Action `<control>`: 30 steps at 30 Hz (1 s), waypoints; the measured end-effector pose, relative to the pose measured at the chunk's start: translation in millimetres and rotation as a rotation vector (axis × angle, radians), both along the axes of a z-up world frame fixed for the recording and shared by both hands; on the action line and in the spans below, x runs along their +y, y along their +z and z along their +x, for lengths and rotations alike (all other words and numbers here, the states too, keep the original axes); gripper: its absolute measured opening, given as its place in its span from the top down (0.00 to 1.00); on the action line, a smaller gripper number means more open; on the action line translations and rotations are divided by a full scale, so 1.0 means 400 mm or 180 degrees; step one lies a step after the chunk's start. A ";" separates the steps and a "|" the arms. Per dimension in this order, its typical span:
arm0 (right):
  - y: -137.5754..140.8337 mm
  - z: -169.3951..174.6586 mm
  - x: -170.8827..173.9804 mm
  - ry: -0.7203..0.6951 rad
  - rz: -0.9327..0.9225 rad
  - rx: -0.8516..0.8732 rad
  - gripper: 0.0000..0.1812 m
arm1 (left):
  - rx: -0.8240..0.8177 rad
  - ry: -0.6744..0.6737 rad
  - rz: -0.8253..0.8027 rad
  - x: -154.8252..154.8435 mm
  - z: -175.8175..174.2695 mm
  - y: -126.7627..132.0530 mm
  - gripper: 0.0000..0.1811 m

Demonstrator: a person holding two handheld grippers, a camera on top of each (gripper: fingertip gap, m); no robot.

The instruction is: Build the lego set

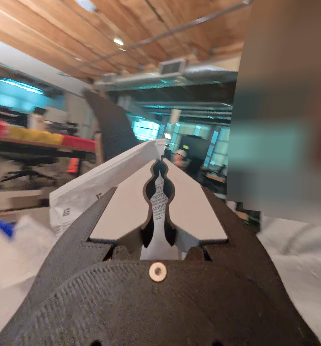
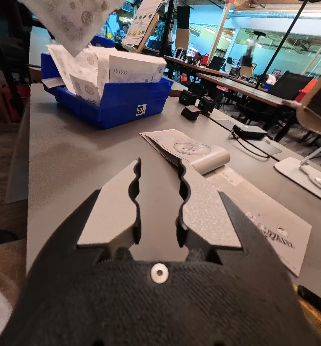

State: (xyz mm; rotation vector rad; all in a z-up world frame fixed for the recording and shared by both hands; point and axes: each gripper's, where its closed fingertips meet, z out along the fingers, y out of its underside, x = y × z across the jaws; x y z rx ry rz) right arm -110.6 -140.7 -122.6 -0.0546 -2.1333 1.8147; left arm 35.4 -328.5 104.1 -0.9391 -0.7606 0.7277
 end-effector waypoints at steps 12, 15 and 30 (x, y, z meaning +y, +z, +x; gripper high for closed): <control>0.312 0.032 0.090 0.0702 -0.0740 -0.0489 0.75 | -0.0649 -0.2173 0.0268 0.382 -0.203 -0.164 1.00; 0.306 0.004 0.104 0.0590 -0.0537 -0.0399 0.74 | -0.0991 -0.2260 0.0467 0.414 -0.269 -0.270 1.00; 0.260 0.165 -0.030 0.1751 0.0213 -0.0329 0.89 | -0.0987 -0.2654 -0.0266 0.498 -0.178 -0.335 1.00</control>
